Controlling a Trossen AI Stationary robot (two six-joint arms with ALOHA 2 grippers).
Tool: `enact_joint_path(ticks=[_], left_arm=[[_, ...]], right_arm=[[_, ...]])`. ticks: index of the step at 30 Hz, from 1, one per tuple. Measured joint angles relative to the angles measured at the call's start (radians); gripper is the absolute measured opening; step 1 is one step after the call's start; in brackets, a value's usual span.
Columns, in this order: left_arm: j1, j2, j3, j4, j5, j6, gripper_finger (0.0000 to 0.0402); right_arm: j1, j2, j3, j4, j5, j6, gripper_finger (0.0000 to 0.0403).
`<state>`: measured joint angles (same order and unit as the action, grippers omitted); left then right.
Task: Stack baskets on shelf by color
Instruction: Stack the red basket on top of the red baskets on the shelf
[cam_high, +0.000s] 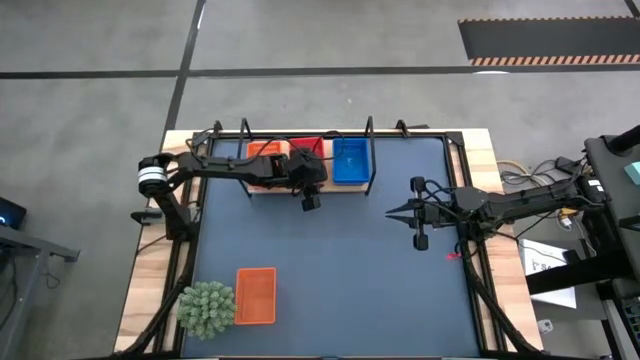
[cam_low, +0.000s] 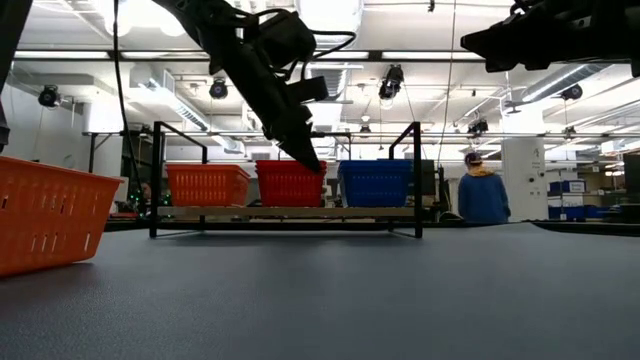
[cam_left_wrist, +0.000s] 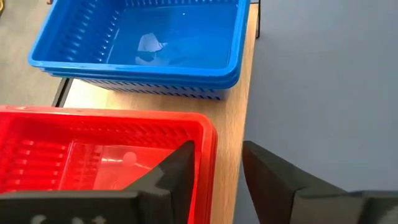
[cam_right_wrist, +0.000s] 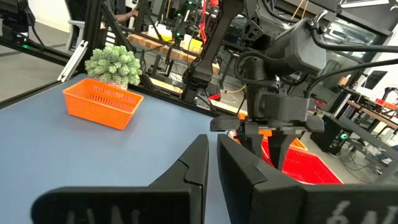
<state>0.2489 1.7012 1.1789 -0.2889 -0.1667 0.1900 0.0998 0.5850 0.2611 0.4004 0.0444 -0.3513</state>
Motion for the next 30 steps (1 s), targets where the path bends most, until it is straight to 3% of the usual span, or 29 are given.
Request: enact_joint_path(ticks=[12, 22, 30], left_arm=[[0.000, 0.000, -0.002, -0.015, 0.001, 0.033, 0.0030], [0.000, -0.002, -0.003, -0.014, 0.005, 0.055, 0.0026], [0.000, -0.016, 0.000, -0.016, 0.005, 0.176, 0.0043]], right_arm=[[0.000, 0.000, 0.000, 0.000, 0.000, 0.000, 0.0027], [0.000, 0.000, 0.000, -0.002, 0.000, 0.000, 0.0027], [0.000, 0.000, 0.000, -0.002, 0.000, 0.001, 0.0027]])
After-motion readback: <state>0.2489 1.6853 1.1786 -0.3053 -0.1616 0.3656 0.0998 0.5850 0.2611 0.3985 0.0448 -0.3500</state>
